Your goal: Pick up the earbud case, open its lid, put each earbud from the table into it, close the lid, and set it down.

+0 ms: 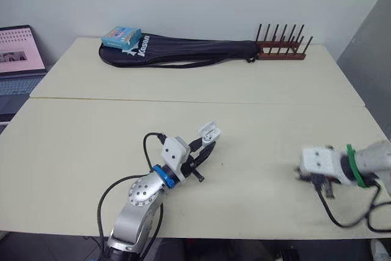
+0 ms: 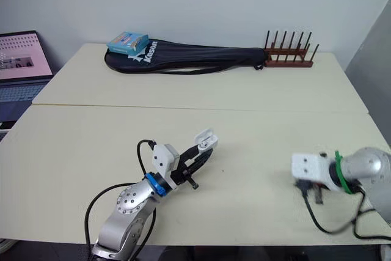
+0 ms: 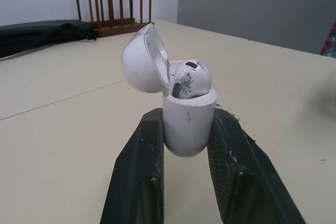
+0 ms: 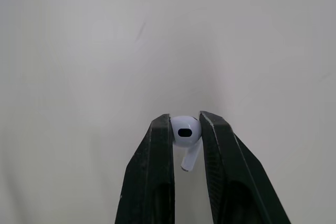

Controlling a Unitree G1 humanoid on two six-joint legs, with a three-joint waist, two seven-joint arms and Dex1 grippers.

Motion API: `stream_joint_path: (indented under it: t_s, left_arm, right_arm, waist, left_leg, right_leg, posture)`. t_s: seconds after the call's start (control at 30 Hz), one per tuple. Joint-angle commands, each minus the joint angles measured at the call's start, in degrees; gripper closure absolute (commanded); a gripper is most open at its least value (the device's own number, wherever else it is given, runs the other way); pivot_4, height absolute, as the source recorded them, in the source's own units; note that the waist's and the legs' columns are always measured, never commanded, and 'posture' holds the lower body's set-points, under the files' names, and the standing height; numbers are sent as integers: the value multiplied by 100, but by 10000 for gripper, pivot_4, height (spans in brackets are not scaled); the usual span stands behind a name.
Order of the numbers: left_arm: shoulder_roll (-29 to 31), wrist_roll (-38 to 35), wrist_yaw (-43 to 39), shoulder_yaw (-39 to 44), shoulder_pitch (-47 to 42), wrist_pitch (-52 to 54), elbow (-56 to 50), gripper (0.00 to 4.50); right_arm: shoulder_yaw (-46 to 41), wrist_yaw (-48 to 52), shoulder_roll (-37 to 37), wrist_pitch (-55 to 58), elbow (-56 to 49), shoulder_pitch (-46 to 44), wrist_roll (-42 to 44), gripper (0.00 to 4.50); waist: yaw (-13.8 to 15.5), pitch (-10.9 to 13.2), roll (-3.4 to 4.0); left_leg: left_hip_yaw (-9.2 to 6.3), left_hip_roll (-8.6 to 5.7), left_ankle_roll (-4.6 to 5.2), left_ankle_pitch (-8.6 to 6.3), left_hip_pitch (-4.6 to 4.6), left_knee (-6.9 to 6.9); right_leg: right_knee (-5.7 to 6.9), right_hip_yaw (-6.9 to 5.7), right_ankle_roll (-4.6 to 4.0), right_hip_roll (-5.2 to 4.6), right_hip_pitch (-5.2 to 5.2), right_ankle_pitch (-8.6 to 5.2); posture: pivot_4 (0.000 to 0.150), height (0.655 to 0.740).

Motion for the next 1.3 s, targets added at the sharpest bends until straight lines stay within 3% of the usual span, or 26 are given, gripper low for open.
stream_joint_path:
  t_s: [0.03,0.23,0.4,0.87,1.3]
  left_arm:
    - [-39,-126,-94,32,-130,-145,-44,37319]
    - [-112,-176,-161,35,-319,-184,33,37319]
    - [-118,-233,-251,-15,-433,-152,42,37319]
    - [-106,-329,-318,13,-574,-36,-54,37319]
    - [-102,-336,-335,35,-604,-12,-116,37319]
  right_arm:
    - [-211,-528,679,437,-348,-472,592,41342]
    - [-428,-1999,2698,19,-734,-810,1224,41342]
    - [-93,-2656,3625,-226,-800,-709,1237,41342]
    - [545,-2867,3883,-1327,-25,-436,802,41342]
    - [699,-2688,3582,-2237,552,-196,406,41342]
  waist:
    - [19,1,-3]
    - [82,-1,1]
    - [75,-1,3]
    - [29,-1,4]
    - [29,-1,4]
  left_leg:
    - [-4,3,0,0,-6,1]
    - [-38,5,-2,1,-88,8]
    - [-40,2,-3,2,-84,8]
    - [-39,5,-3,2,-78,9]
    - [-37,4,-3,2,-78,9]
  right_leg:
    - [-1,-5,0,0,0,0]
    - [13,-31,0,-9,-72,1]
    - [42,-33,0,-6,-82,1]
    - [59,-33,-1,-1,-88,0]
    - [58,-31,-1,-1,-88,0]
  posture:
    - [1500,7274]
    - [1500,7274]
    - [1500,7274]
    - [1500,7274]
    - [1500,7274]
